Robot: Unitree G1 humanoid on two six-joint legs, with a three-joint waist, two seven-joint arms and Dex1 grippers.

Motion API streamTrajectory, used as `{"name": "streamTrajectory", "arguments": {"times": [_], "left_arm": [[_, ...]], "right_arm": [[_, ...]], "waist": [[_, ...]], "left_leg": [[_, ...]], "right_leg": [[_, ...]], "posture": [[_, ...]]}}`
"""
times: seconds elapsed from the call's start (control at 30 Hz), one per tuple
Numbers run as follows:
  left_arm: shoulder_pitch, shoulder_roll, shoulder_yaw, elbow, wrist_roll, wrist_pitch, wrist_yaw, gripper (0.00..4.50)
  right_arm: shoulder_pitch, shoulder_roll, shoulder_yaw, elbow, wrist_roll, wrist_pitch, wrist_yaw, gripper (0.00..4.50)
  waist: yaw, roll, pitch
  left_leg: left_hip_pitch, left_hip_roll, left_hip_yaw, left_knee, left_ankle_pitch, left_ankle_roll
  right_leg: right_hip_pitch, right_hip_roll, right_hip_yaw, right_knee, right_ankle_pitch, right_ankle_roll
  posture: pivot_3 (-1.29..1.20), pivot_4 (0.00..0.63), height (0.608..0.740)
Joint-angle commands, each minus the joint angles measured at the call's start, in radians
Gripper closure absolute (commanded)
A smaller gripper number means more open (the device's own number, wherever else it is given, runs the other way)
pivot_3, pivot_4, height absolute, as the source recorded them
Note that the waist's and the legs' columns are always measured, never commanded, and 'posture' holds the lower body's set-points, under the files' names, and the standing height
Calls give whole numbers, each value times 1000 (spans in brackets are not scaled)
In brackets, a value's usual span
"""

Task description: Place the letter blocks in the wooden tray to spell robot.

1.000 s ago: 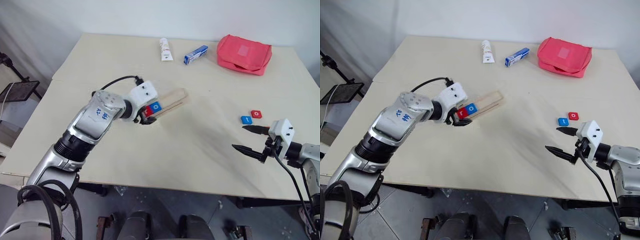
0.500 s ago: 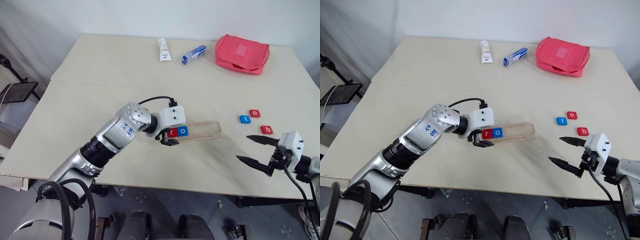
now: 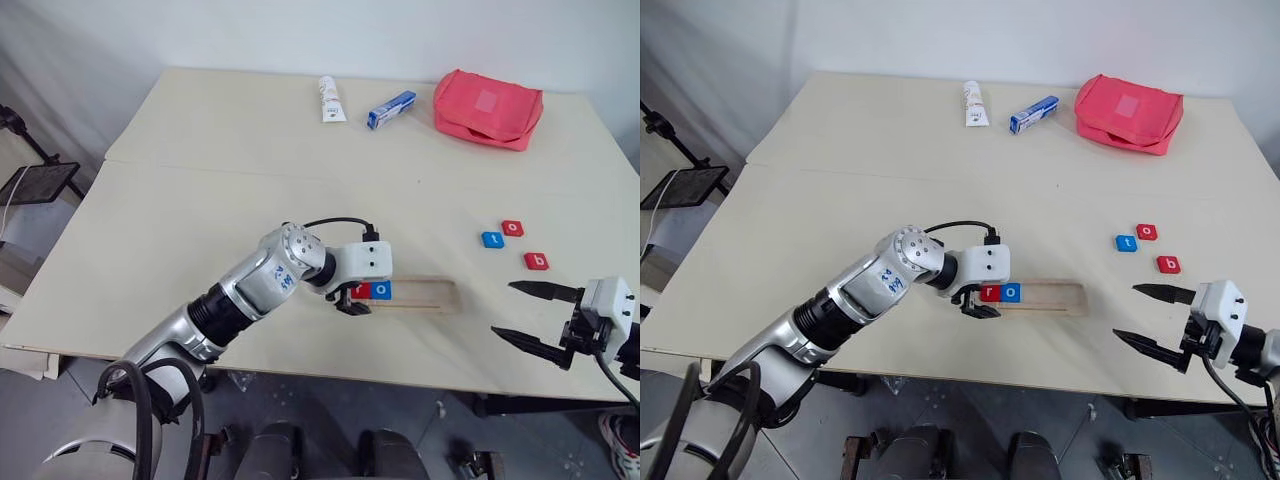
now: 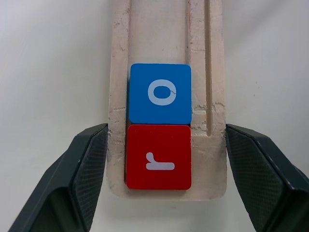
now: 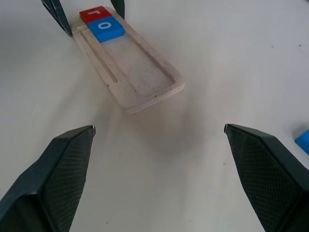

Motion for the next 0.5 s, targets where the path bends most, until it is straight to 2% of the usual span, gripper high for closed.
{"name": "streamTrajectory", "arguments": {"times": [0.03,0.23,0.33,0.5], "left_arm": [[-18,-35,5,15,20,-11,1,1115],[-14,-48,-1,21,44,-49,-26,1115],[-15,-56,2,36,57,-67,-28,92],[-14,-67,8,54,72,-89,-33,39]], "right_arm": [[23,18,-44,-42,14,-3,-44,0],[68,28,-52,-78,18,-4,-79,0],[78,30,-53,-89,19,-4,-90,0],[92,31,-61,-100,21,-4,-106,0]], "waist": [[1,0,0],[0,0,0],[0,0,0],[0,0,0]], "left_leg": [[0,0,0,0,0,0],[0,0,0,0,0,0],[0,0,0,0,0,0],[0,0,0,0,0,0]], "right_leg": [[0,0,0,0,0,0],[0,0,0,0,0,0],[0,0,0,0,0,0],[0,0,0,0,0,0]], "posture": [[0,150,740],[0,150,740],[0,150,740],[0,150,740]]}}
